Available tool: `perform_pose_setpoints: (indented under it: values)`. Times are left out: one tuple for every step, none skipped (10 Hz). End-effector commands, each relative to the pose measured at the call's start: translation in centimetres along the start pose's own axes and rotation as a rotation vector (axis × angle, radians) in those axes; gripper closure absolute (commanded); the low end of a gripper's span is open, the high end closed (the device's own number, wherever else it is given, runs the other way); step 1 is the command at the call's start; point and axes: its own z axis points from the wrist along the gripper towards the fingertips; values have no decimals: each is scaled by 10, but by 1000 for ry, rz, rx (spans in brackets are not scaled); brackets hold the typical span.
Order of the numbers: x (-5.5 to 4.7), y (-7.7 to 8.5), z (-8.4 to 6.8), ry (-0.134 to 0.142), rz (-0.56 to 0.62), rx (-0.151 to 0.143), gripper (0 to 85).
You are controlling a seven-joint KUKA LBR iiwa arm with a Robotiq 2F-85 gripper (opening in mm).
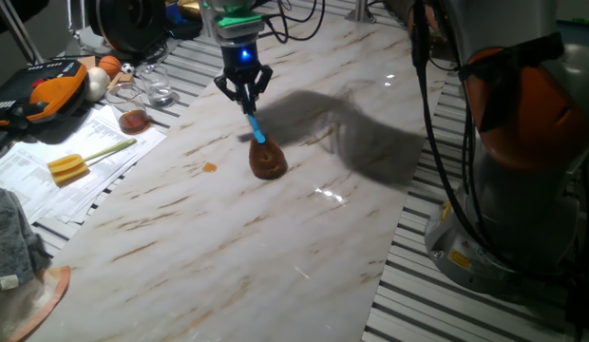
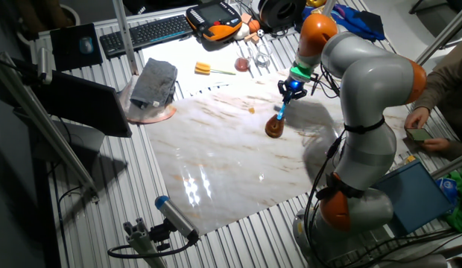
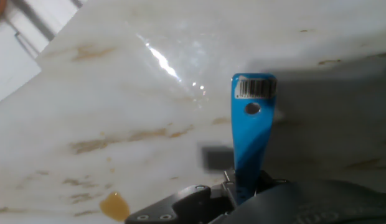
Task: Scrub the table with a brush
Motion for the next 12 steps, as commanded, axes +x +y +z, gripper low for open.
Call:
perform_pose_setpoints:
  values:
    - [0, 0, 0, 20, -97, -3, 850]
    - [0, 0, 0, 25, -68, -4, 850]
    - [0, 0, 0, 31, -22, -2, 850]
    - [-1, 2, 0, 50, 15, -1, 850]
    - [-8, 14, -2, 64, 52, 0, 850]
    - [-14, 25, -2, 69, 90, -5, 850]
    - [-20, 37, 1, 54, 151, -13, 850]
    - [-26, 46, 4, 26, 188, -4, 850]
    - [-31, 51, 7, 12, 221, -4, 850]
    - [-36, 56, 9, 11, 267, -12, 850]
    - [-38, 58, 9, 25, 302, -23, 850]
    - [-40, 61, 8, 38, 333, -32, 850]
